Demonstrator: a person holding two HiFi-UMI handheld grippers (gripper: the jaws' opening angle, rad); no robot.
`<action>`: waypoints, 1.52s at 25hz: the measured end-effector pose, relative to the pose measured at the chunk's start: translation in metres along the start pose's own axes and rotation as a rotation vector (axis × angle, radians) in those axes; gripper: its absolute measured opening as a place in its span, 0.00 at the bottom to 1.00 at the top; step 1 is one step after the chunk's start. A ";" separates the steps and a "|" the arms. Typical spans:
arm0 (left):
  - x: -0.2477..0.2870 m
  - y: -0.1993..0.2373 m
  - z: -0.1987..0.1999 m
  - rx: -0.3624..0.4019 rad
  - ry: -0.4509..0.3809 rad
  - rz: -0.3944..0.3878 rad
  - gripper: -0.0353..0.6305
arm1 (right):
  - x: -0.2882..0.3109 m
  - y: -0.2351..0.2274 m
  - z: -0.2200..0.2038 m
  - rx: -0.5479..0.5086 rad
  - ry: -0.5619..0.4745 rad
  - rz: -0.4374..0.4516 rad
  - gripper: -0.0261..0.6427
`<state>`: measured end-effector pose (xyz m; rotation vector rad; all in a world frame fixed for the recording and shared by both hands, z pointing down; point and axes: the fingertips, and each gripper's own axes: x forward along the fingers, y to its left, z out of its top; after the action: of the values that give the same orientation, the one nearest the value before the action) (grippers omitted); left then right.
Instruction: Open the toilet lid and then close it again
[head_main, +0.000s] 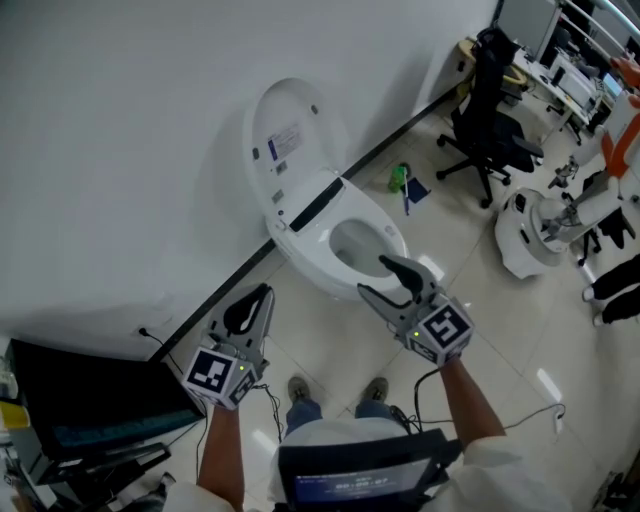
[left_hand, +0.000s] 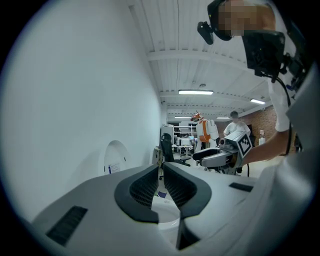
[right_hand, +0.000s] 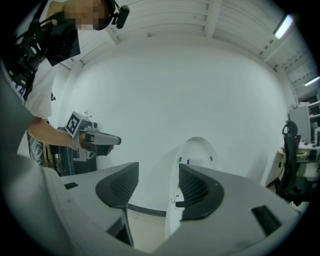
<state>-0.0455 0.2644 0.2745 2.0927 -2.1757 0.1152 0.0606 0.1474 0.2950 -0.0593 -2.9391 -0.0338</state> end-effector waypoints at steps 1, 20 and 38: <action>0.002 -0.002 0.000 -0.005 0.002 0.005 0.09 | -0.004 -0.002 0.000 0.001 -0.006 0.002 0.39; 0.045 -0.072 -0.012 -0.037 -0.006 0.208 0.09 | -0.080 -0.093 -0.043 -0.038 0.079 0.180 0.39; 0.180 0.042 0.015 -0.073 -0.045 0.381 0.09 | 0.065 -0.306 0.015 -0.172 0.177 0.418 0.39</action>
<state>-0.0941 0.0858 0.2861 1.6360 -2.5380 0.0220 -0.0191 -0.1555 0.2872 -0.6565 -2.6803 -0.2163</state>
